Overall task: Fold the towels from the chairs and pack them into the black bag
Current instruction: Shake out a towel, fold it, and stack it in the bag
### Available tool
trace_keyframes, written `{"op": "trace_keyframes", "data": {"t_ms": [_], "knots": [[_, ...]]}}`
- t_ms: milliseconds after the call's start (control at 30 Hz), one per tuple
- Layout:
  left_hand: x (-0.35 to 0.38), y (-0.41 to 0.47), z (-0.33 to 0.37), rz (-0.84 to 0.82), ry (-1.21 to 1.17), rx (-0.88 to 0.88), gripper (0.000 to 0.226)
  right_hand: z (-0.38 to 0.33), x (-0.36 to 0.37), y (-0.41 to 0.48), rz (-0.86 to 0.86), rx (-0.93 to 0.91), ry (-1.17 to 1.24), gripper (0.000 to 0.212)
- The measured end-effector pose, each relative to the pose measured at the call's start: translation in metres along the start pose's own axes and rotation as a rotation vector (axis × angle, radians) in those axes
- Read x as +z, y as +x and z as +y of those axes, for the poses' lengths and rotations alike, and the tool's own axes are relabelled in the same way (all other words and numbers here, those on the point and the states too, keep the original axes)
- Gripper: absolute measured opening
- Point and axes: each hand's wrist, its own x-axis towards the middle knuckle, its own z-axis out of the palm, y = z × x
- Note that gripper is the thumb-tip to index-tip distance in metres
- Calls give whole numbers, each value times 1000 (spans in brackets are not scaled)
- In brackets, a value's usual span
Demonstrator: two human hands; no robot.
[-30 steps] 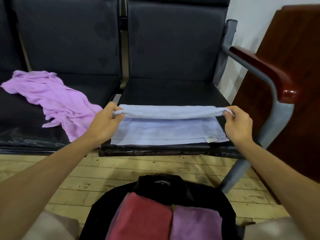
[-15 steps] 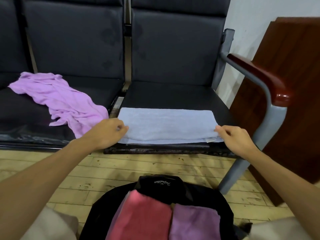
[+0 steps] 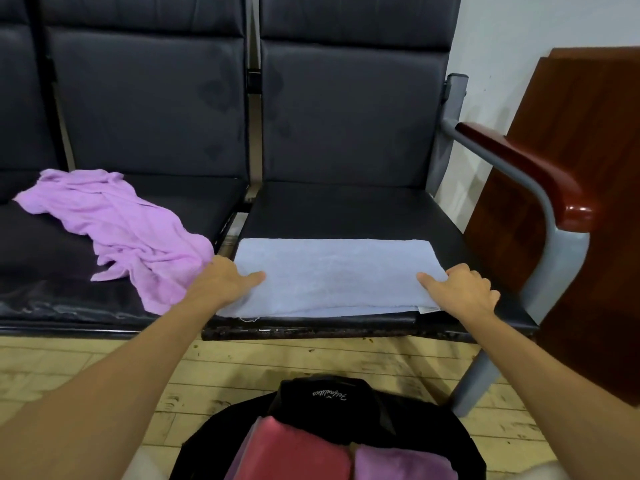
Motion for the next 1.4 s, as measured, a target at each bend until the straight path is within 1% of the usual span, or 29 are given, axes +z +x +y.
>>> {"op": "trace_keyframes", "data": {"t_ms": [67,100,167,200,233,300,333,367,400,467,533,600,667,700,767,833,967,1067,1167,1200,1267,1300,1333,1400], "knots": [[1,-2,7,-15,27,-9,57,-5,-1,0,-29,29,-77,70],[1,-3,10,-17,25,-9,53,-7,-2,0,-43,32,-113,70],[0,-5,17,-23,-27,1,43,-11,-3,0,-78,33,-154,61],[0,-5,20,-20,-85,9,38,-13,-3,-1,-90,27,-127,53],[0,-7,23,-11,-170,17,32,-14,-2,-1,-101,19,-46,44],[-2,-13,28,-3,-436,-5,12,-17,-4,-3,-138,25,232,28],[-4,-17,29,-42,-612,-55,5,-19,-6,-4,-154,44,385,23],[-7,-19,30,-97,-786,-123,5,-21,-9,-6,-171,74,526,21],[-10,-19,28,-156,-942,-196,6,-22,-13,-7,-201,114,661,22],[-16,-21,25,-242,-1141,-292,8,-21,-20,-12,-302,215,868,28],[-20,-24,24,-239,-1243,-308,8,-18,-23,-15,-400,289,943,37],[-20,-30,27,-166,-1236,-255,13,-15,-23,-17,-440,311,969,44],[-19,-37,30,-89,-1155,-193,19,-13,-23,-17,-433,320,998,49],[-18,-39,33,-82,-1159,-175,21,-12,-22,-17,-429,321,1015,50],[-19,-43,42,-114,-1216,-136,20,-11,-20,-16,-428,321,1043,46],[-20,-47,59,-127,-1198,-87,18,-8,-19,-16,-434,319,1051,36],[-16,-54,107,-213,-1016,6,25,-6,-21,-16,-423,280,1004,21],[-1,-63,142,-330,-945,25,15,-1,-22,-13,-388,258,968,17],[23,-72,171,-364,-883,16,10,5,-20,-14,-410,270,987,15],[31,-75,178,-358,-849,17,11,6,-19,-14,-434,267,994,17],[51,-75,188,-366,-747,40,25,7,-20,-14,-473,246,1011,18],[60,-76,192,-370,-702,61,25,7,-21,-14,-488,233,1014,15],[66,-79,197,-372,-674,78,25,8,-22,-15,-496,228,1011,14],[78,-84,204,-392,-658,95,36,12,-22,-14,-509,214,1040,19]]}}
